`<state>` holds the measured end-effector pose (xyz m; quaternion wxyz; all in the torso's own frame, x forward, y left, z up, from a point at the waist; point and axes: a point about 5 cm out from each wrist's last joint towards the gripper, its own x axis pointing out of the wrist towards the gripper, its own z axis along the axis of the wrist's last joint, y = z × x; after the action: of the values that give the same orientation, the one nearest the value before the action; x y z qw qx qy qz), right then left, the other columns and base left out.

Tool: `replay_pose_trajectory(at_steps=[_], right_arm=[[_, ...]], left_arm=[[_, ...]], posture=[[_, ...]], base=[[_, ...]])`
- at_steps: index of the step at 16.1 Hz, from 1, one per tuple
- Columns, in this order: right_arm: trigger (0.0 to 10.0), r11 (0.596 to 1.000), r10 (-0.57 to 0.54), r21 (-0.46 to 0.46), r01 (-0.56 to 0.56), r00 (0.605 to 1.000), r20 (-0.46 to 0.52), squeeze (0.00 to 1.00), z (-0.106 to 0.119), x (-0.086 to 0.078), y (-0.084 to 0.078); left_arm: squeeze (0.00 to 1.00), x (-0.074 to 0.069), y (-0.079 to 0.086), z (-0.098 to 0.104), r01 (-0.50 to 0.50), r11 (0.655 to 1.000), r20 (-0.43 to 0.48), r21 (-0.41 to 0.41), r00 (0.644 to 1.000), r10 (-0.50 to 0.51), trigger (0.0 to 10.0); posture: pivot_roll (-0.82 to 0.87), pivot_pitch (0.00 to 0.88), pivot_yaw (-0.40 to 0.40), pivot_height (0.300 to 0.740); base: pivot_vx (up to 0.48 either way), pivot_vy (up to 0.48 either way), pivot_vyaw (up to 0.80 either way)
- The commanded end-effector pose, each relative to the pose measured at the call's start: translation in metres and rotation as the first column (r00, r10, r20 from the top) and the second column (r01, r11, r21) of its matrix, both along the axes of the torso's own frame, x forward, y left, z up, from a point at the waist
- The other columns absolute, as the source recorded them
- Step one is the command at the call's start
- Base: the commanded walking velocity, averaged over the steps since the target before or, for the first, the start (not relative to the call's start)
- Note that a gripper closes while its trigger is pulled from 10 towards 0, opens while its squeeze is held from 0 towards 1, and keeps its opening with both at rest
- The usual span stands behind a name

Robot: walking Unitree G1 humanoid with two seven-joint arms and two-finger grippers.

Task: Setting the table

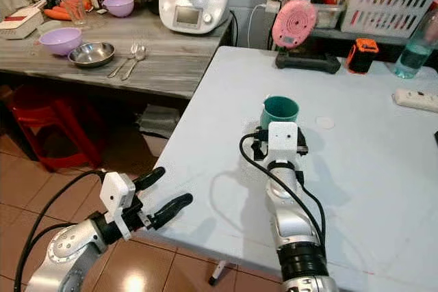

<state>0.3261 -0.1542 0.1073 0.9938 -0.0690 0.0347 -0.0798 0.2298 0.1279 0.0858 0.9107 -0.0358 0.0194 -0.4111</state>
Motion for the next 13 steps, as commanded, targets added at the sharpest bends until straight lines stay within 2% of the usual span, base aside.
replay_pose_trajectory(at_steps=[1,2,13], right_arm=[[0.8,1.0,-0.013,-0.013,0.013,1.0,0.002,0.0,0.0001,0.0018,-0.0032],[0.0,1.0,-0.018,-0.018,0.018,1.0,0.005,0.0,0.0006,0.0024,-0.0042],[0.0,0.999,-0.023,-0.044,0.024,1.0,0.017,0.0,0.0002,0.0078,-0.0099]], left_arm=[[0.0,0.001,-0.0016,0.0038,0.019,1.0,0.008,-0.009,1.0,-0.019,10.0],[0.0,0.0009,-0.002,0.0038,0.021,1.0,0.007,-0.012,1.0,-0.021,10.0],[0.0,0.0059,-0.0048,0.0075,-0.023,0.999,0.043,-0.028,0.999,0.024,10.0]], posture=[[0.01,0.007,0.016,0.74],[0.02,0.007,0.015,0.74],[0.02,0.0,0.001,0.74]], base=[[0.0,0.0,0.0],[0.0,0.0,0.0],[0.0,0.0,0.0]])
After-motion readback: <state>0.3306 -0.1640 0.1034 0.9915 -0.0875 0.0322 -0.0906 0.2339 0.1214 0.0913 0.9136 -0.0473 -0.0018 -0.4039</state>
